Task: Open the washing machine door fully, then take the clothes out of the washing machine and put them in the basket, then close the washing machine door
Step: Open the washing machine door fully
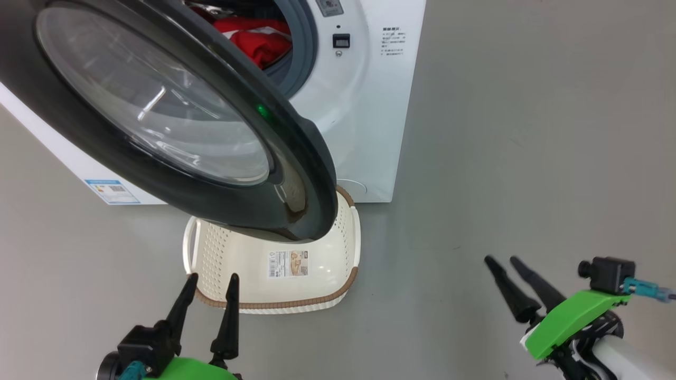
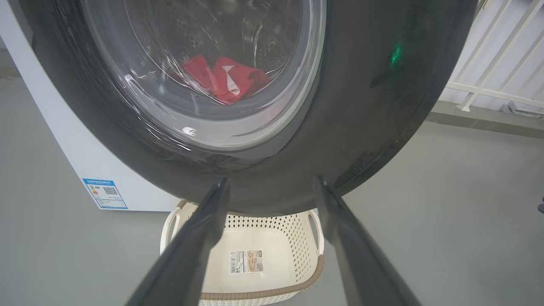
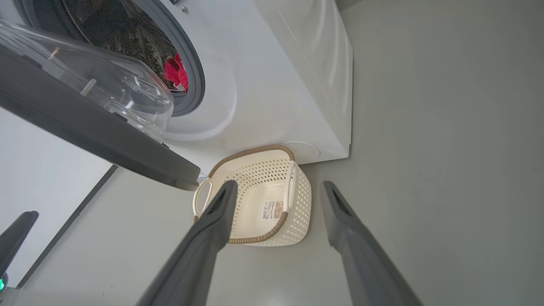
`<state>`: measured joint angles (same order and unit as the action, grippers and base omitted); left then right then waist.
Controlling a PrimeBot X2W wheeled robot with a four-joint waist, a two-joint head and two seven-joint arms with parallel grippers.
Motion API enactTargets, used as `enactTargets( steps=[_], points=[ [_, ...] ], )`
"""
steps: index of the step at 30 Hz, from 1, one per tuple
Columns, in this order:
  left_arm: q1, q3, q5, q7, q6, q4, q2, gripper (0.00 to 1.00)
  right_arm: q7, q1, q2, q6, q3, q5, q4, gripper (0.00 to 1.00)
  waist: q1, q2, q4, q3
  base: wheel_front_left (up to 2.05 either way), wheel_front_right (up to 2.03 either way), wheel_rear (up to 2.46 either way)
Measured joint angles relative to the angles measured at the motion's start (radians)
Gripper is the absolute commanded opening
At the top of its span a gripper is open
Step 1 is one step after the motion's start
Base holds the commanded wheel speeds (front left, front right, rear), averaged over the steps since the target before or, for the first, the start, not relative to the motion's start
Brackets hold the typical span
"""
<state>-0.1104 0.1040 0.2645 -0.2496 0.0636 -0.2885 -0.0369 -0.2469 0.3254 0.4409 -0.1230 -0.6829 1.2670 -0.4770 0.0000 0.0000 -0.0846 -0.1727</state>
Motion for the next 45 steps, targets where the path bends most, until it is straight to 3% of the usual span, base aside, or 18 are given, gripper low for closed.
enactTargets(
  steps=[7, 18, 22, 27, 45],
  points=[
    [0.003, -0.003, 0.0, 0.0, 0.0, 0.0, 0.0, 1.0, -0.001, -0.052, -0.049, 0.0, 0.156, -0.156, 0.017, 1.0, 0.0, 0.0, 0.004, -0.002, 0.0, 0.0, 0.0],
    [0.003, -0.008, 0.0, 0.0, 0.0, 0.003, 0.0, 1.0, -0.002, -0.203, -0.198, 0.0, 0.51, -0.655, 0.164, 1.0, 0.0, 0.0001, -0.003, -0.006, 0.0, 0.0, 0.0],
    [0.004, -0.008, 0.0, 0.0, 0.0, 0.01, 0.0, 1.0, -0.003, -0.263, -0.272, 0.0, 0.619, -0.778, 0.237, 1.0, 0.0, 0.0, -0.007, -0.005, 0.0, 0.0, 0.0],
    [0.006, -0.008, 0.0, 0.0, 0.0, 0.021, 0.0, 1.0, -0.009, -0.32, -0.332, 0.0, 0.704, -0.85, 0.29, 1.0, 0.0, 0.0, -0.012, -0.003, 0.0, 0.0, 0.0],
    [0.009, -0.005, 0.001, 0.0, -0.001, 0.023, 0.0, 1.0, -0.008, -0.347, -0.351, 0.0, 0.709, -0.874, 0.278, 1.0, 0.0, 0.0, -0.019, 0.006, 0.0, 0.0, 0.0]
  ],
)
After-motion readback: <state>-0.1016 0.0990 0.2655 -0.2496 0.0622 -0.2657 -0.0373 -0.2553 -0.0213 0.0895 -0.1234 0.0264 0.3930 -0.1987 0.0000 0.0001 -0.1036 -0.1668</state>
